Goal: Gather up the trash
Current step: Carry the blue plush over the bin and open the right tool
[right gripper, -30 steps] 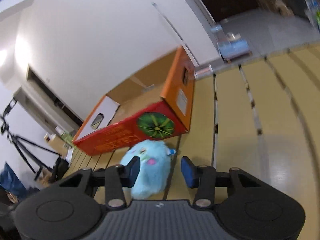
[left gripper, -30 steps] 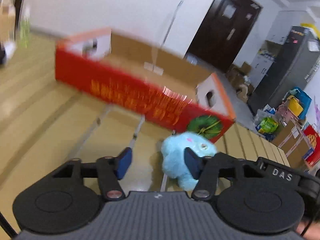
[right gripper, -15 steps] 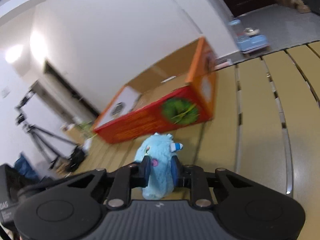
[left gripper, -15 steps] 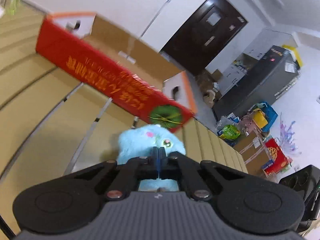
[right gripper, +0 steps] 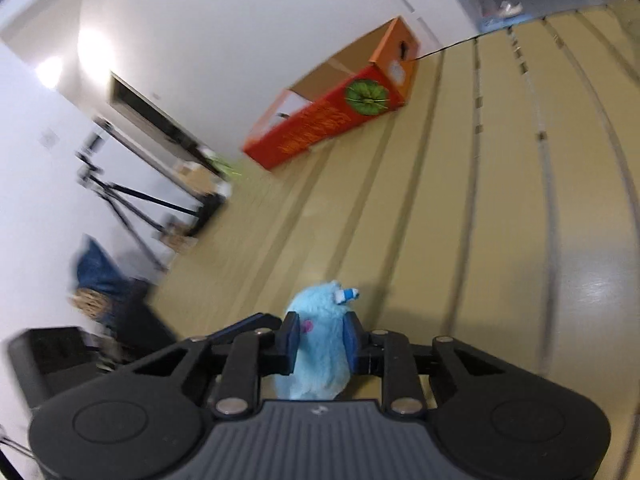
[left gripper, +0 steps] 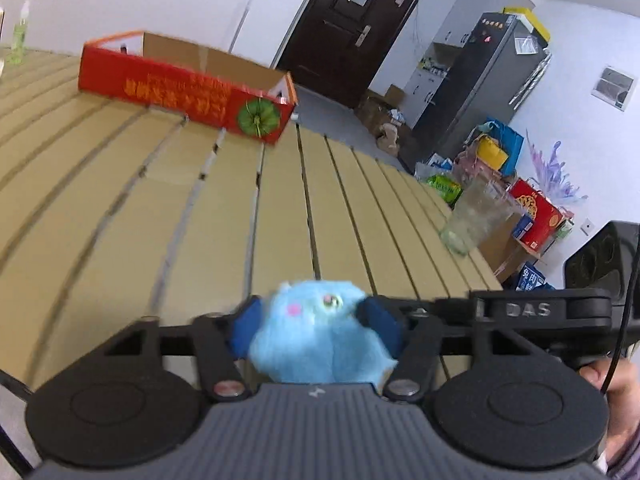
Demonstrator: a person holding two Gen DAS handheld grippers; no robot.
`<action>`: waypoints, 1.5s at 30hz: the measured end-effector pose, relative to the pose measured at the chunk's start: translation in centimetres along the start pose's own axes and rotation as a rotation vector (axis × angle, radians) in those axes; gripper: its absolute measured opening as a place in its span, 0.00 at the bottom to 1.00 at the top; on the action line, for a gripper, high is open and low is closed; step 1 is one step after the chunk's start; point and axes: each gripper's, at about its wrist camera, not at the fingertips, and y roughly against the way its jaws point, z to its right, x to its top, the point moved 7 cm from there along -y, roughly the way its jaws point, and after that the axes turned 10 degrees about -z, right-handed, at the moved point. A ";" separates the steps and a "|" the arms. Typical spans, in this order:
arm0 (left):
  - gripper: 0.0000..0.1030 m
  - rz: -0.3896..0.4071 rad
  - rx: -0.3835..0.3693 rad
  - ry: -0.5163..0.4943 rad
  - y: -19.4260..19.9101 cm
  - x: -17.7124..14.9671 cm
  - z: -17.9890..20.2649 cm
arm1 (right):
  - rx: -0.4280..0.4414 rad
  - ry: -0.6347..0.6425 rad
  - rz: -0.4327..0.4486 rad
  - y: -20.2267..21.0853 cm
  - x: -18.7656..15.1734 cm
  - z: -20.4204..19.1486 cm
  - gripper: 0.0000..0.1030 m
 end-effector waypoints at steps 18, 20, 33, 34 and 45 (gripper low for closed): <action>0.31 0.058 -0.056 0.217 0.1 -2.7 -1.7 | -0.039 0.046 0.143 0.0 -2.0 -0.1 0.28; 0.30 0.064 -0.057 0.211 0.2 -2.8 -1.7 | -0.038 0.042 0.145 0.2 -2.1 -0.1 0.27; 0.29 0.062 -0.033 0.199 9.7 -12.9 -0.1 | -0.006 0.171 0.145 3.9 -13.5 -5.8 0.26; 0.29 0.046 -0.027 0.211 10.1 -14.6 -0.3 | -0.015 0.177 0.120 3.7 -15.6 -5.9 0.26; 0.29 -0.092 0.016 0.386 8.2 -19.7 -4.9 | -0.065 0.076 -0.055 -1.4 -19.9 -4.2 0.29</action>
